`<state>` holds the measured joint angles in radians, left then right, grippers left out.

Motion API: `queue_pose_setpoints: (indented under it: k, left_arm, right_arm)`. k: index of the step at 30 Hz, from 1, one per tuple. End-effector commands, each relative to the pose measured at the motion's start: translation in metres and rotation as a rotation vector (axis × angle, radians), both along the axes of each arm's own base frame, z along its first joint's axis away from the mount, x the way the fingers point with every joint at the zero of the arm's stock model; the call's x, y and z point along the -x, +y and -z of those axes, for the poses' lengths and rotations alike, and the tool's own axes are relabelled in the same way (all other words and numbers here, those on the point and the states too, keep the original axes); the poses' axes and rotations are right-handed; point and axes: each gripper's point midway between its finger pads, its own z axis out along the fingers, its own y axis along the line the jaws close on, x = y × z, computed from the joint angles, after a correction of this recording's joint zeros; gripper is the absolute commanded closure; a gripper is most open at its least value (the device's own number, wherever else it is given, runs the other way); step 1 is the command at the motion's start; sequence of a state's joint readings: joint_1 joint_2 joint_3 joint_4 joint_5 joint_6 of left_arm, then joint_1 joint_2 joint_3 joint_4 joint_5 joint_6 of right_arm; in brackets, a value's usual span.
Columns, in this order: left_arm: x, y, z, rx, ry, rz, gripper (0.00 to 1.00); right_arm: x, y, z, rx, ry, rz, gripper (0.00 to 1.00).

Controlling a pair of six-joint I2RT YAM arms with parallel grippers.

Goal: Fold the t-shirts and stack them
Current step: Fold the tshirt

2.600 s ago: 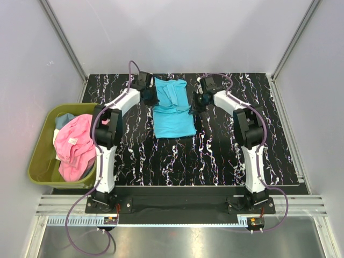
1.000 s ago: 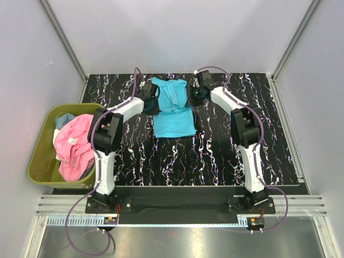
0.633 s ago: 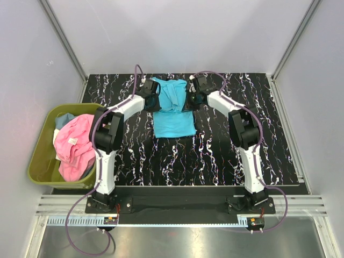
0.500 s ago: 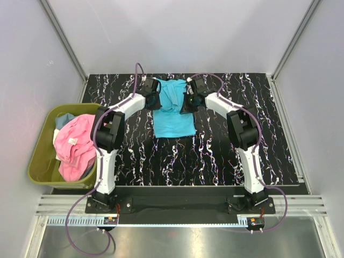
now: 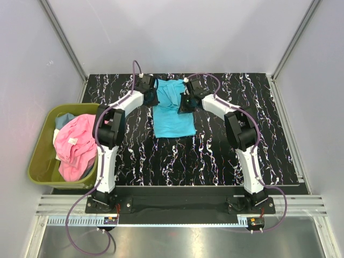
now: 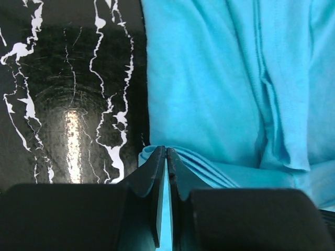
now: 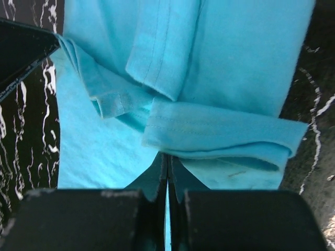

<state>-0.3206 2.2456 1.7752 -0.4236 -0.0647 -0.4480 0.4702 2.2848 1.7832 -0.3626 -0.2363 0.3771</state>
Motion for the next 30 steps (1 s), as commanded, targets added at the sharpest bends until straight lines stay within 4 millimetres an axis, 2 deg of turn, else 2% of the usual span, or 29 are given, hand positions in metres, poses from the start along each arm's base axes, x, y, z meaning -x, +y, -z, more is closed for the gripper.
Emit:
queue_pose_setpoints:
  k: [1,5,9,11,14,18,20,21,22,23,24,26,27,28,29,30]
  left_arm:
    - [-0.022,-0.002,-0.019,0.018,-0.075,0.006,0.9]
    - [-0.025,-0.001,-0.018,0.023,-0.081,0.008,0.9]
    - [-0.029,-0.001,-0.026,0.027,-0.09,0.009,0.9]
    - [-0.033,0.009,-0.04,0.0,-0.107,-0.015,0.89]
    - [-0.036,0.024,-0.07,-0.047,-0.15,-0.064,0.78]
    - [-0.025,0.019,-0.098,-0.011,-0.187,-0.045,0.73]
    - [-0.013,0.011,-0.104,0.014,-0.193,-0.026,0.73]
    - [-0.002,0.007,-0.094,0.032,-0.16,-0.01,0.73]
    - [0.004,0.004,-0.101,0.044,-0.165,-0.004,0.73]
    - [0.012,-0.006,-0.099,0.066,-0.152,0.025,0.73]
    - [0.023,-0.008,-0.09,0.067,-0.123,0.037,0.73]
    - [0.042,-0.022,-0.096,0.088,-0.117,0.083,0.73]
    - [0.057,-0.026,-0.085,0.098,-0.079,0.11,0.73]
    - [0.066,-0.03,-0.084,0.11,-0.069,0.124,0.72]
    - [0.076,-0.036,-0.093,0.127,-0.079,0.145,0.73]
    - [0.093,-0.038,-0.078,0.135,-0.039,0.16,0.72]
  right_arm:
    - [-0.025,0.001,-0.017,0.031,-0.105,0.037,0.99]
    - [-0.038,-0.001,-0.023,0.057,-0.145,0.056,0.99]
    - [-0.051,-0.002,-0.019,0.089,-0.155,0.056,0.99]
    - [-0.057,-0.004,-0.017,0.099,-0.159,0.061,0.99]
    - [-0.06,-0.004,-0.017,0.108,-0.159,0.058,0.99]
    - [-0.061,-0.003,-0.022,0.107,-0.161,0.052,0.99]
    - [-0.059,-0.001,-0.026,0.098,-0.161,0.045,0.98]
    - [-0.057,-0.002,-0.034,0.096,-0.158,0.044,0.99]
    - [-0.055,-0.003,-0.041,0.093,-0.16,0.042,0.98]
    - [-0.053,-0.004,-0.047,0.092,-0.158,0.041,0.97]
    - [-0.046,-0.006,-0.062,0.091,-0.161,0.038,0.96]
    - [-0.036,-0.007,-0.077,0.068,-0.153,0.014,0.93]
    - [-0.021,-0.007,-0.088,0.042,-0.134,-0.014,0.93]
    - [-0.013,-0.008,-0.092,0.027,-0.121,-0.031,0.93]
    - [-0.004,-0.01,-0.093,0.014,-0.107,-0.045,0.93]
    - [0.014,-0.013,-0.097,-0.006,-0.085,-0.063,0.93]
